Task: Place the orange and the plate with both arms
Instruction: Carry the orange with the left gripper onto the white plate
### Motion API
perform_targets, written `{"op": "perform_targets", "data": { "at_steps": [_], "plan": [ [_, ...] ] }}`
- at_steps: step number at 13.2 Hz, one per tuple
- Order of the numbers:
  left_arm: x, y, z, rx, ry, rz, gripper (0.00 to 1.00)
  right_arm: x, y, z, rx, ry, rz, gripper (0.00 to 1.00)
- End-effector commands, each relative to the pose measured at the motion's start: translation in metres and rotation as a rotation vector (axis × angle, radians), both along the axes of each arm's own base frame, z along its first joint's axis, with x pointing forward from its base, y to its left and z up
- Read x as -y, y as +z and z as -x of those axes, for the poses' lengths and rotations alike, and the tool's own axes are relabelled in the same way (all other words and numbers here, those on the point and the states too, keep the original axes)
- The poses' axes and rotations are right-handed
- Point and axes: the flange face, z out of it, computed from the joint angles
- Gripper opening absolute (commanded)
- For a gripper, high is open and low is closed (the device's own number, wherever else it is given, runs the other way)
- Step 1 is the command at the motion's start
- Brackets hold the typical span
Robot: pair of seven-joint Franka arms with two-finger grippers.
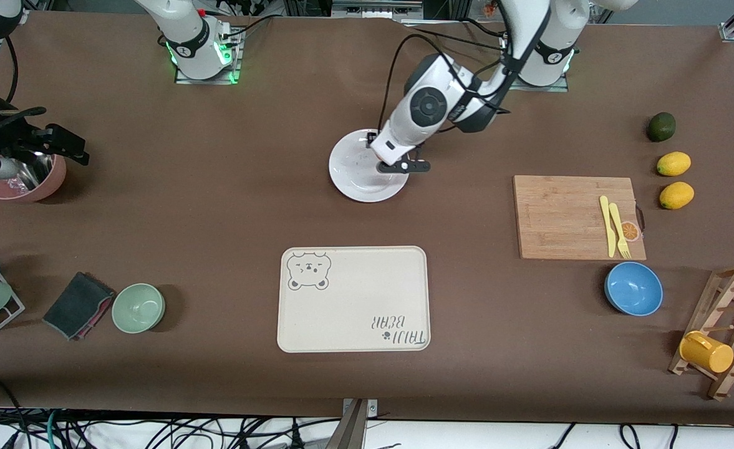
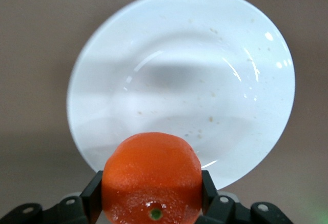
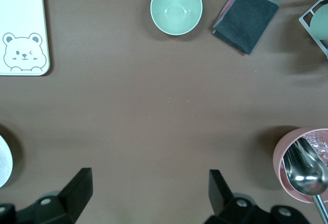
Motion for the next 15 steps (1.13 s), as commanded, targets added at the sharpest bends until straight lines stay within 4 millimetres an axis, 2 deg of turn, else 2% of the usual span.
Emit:
{"op": "perform_targets", "data": {
  "at_steps": [1, 3, 6, 9, 10, 11, 12, 13, 14, 15],
  "plan": [
    [0.036, -0.011, 0.001, -0.008, 0.048, 0.011, 0.01, 0.000, 0.004, -0.001, -0.005, 0.001, -0.008, 1.00],
    [0.045, -0.026, -0.002, 0.007, 0.074, 0.017, 0.02, 0.000, 0.004, -0.001, -0.005, 0.001, -0.006, 1.00],
    [0.043, -0.044, -0.006, 0.020, 0.085, 0.012, 0.08, 0.000, 0.004, -0.001, -0.005, 0.003, -0.006, 1.00],
    [0.041, -0.053, -0.006, 0.016, 0.083, 0.000, 0.22, 0.000, 0.004, 0.000, -0.007, 0.002, -0.006, 1.00],
    [0.041, -0.053, -0.007, 0.025, 0.089, 0.005, 0.35, 0.000, 0.004, 0.000, -0.007, -0.006, -0.006, 1.00],
    [0.040, -0.054, -0.008, 0.026, 0.090, 0.004, 0.59, -0.002, 0.004, 0.000, -0.007, -0.002, -0.006, 1.00],
    [0.038, -0.053, -0.012, 0.026, 0.100, 0.005, 0.88, -0.006, 0.004, -0.001, -0.007, 0.011, -0.005, 1.00],
    [0.036, -0.049, -0.015, 0.031, 0.102, 0.007, 1.00, -0.010, -0.001, 0.000, -0.034, 0.018, 0.001, 1.00],
    [0.034, -0.045, -0.018, 0.028, 0.107, 0.008, 1.00, -0.013, -0.005, 0.002, -0.060, 0.019, 0.003, 1.00],
    [0.030, -0.035, -0.024, 0.032, 0.120, 0.013, 1.00, -0.021, -0.020, -0.003, -0.096, 0.040, 0.003, 1.00]
  ]
}}
